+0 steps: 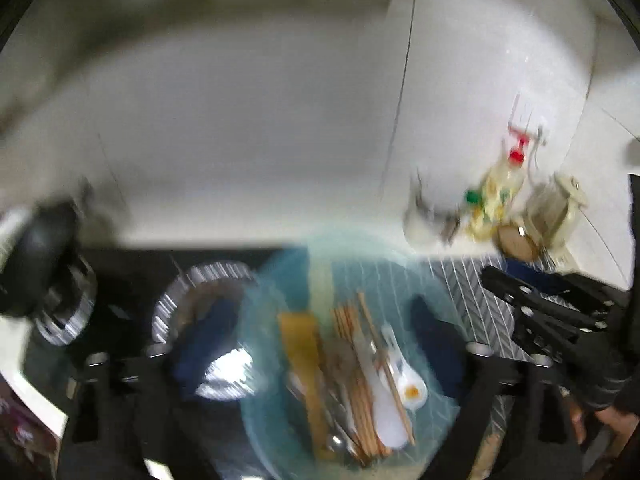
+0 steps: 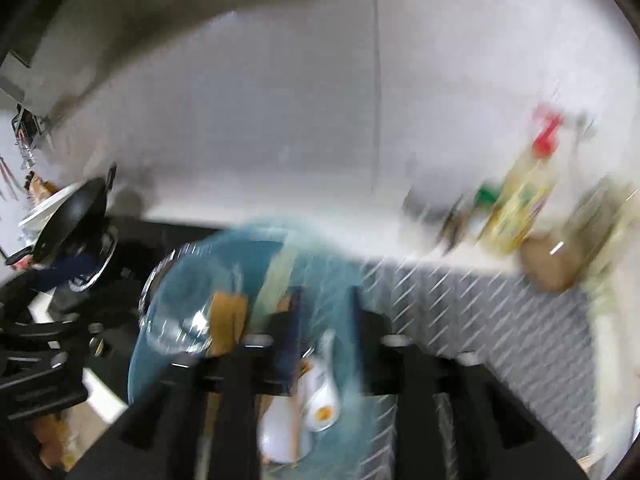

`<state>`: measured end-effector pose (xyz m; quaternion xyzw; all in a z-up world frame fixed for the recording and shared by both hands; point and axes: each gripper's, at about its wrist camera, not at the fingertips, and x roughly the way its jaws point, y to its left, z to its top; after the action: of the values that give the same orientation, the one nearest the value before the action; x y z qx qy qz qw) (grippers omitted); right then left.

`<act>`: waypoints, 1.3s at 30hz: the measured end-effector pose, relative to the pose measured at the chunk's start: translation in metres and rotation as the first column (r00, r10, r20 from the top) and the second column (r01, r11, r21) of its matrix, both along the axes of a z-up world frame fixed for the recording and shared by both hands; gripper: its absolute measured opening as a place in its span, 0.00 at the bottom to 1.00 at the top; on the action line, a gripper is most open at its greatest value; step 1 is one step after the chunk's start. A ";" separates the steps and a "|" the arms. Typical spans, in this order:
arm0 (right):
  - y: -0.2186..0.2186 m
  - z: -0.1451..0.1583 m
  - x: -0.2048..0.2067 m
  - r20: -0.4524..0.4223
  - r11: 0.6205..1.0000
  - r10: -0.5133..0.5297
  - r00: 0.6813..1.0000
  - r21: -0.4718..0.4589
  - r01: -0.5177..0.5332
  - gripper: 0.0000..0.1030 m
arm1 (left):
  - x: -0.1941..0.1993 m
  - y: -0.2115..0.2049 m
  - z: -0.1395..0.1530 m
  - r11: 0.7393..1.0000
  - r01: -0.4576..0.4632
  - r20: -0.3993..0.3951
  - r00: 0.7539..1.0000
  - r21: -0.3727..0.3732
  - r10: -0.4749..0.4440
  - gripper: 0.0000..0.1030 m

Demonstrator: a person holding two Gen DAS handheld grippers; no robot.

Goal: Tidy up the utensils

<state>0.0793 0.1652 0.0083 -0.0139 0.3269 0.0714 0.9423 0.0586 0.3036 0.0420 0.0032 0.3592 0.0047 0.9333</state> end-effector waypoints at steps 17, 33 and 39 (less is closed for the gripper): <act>-0.060 -0.039 -0.122 -0.071 0.985 0.143 0.987 0.110 -0.135 0.79 | -0.114 -0.021 -0.043 0.986 -0.106 -0.154 0.984 -0.128 0.085 0.96; -0.028 -0.046 -0.155 -0.109 0.988 0.039 0.993 0.150 -0.022 0.79 | -0.128 -0.011 -0.048 0.994 0.097 -0.205 0.973 -0.043 -0.104 0.96; -0.014 -0.048 -0.162 -0.114 0.988 -0.016 0.993 0.148 0.033 0.79 | -0.126 -0.002 -0.049 0.981 0.175 -0.214 0.959 -0.078 -0.188 0.96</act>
<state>-0.0824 0.1517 -0.0396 0.0651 0.3733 0.0848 0.9215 -0.0673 0.3015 -0.0074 0.0092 0.4584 -0.0920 0.8839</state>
